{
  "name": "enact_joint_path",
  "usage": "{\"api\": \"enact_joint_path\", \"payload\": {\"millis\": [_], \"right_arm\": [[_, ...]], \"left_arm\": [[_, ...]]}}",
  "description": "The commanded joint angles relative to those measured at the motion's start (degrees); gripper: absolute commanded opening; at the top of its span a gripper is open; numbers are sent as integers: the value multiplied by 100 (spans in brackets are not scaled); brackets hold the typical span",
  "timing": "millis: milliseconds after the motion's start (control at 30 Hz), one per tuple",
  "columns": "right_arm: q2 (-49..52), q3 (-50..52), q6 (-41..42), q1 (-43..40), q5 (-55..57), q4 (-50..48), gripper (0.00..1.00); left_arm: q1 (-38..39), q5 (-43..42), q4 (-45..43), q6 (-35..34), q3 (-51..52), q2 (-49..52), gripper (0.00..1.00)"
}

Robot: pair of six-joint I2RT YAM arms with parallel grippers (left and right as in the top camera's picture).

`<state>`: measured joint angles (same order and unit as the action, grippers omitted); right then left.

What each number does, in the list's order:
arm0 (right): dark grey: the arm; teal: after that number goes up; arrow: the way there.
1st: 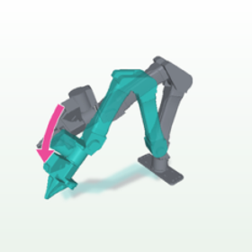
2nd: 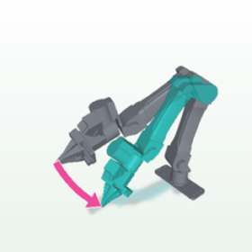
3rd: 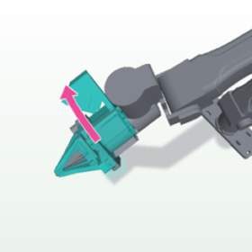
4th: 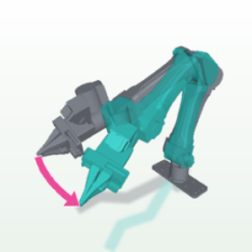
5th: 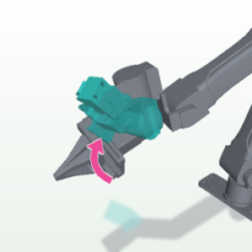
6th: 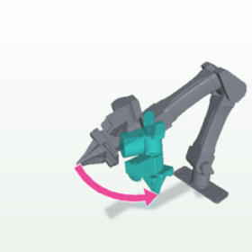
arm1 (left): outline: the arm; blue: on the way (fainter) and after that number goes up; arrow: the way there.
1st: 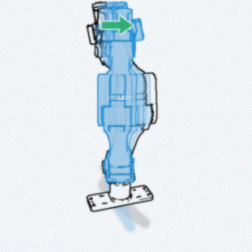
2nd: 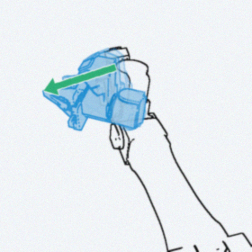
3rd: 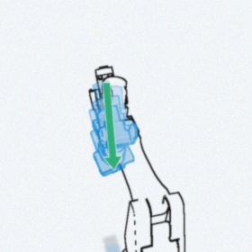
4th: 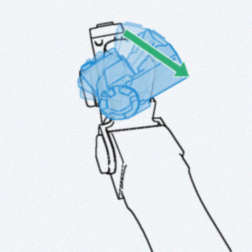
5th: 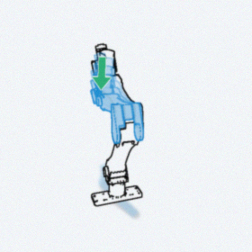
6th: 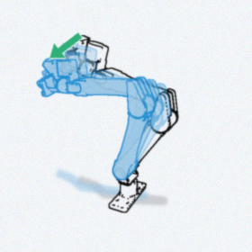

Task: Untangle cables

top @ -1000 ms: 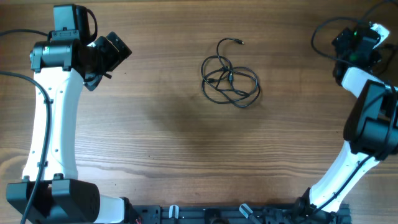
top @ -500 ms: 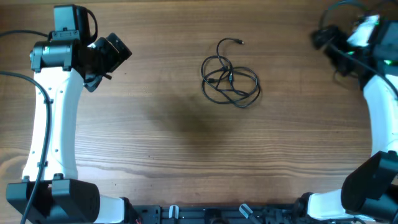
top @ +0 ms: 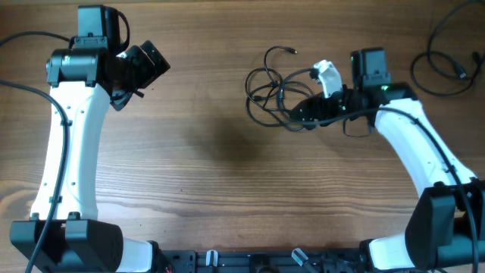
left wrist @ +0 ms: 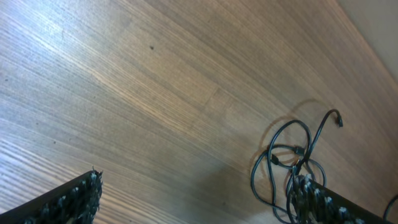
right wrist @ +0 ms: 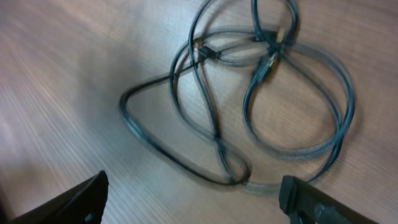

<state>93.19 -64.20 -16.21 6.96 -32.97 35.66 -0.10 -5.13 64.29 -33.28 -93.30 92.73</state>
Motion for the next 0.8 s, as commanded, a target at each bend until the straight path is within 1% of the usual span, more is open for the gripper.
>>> {"api": "enact_joint_path", "payload": {"millis": [0,33,67,100,200,267,333,367,400,433,467,500,533,567,600,767], "right_arm": [[50,496,-374,107,-33,-824,84],[87,660,-345,111,-50,-1217,83],[120,748,-269,111,-133,-1438,83],[155,811,-267,111,-310,-1556,80],[236,841,-264,114,-629,-1545,74],[382,841,-271,114,-680,-1550,72],[597,841,-264,114,-741,-1552,65],[649,841,-212,114,-831,-1578,59],[660,841,271,111,-824,-1738,47],[658,839,634,111,-826,-1882,43],[658,839,1032,111,-826,-2037,31],[656,815,1556,111,-831,-2159,22],[544,693,2352,111,-966,-2149,7],[452,645,2614,111,-1049,-2153,4],[365,614,2776,111,-1080,-2151,4],[-1222,590,3644,111,-1303,-2282,4]], "left_arm": [[26,72,-15,114,-44,-2,100],[26,72,-17,111,-44,-2,100],[26,72,-20,111,-44,-2,100],[26,72,-20,111,-44,-2,100],[26,70,-22,109,-44,-2,100],[26,72,-42,109,-44,-2,100],[26,70,-44,109,-44,-2,100],[26,70,-44,109,-44,-2,100],[26,70,-44,109,-44,-2,100],[26,70,-44,109,-44,-2,100],[26,70,-42,109,-44,-2,100],[26,70,-42,109,-44,-2,100],[26,70,-37,109,-44,-2,100],[26,70,-39,109,-44,-2,100],[26,70,-42,109,-44,-2,100],[26,70,-42,107,-44,-2,100]]}}
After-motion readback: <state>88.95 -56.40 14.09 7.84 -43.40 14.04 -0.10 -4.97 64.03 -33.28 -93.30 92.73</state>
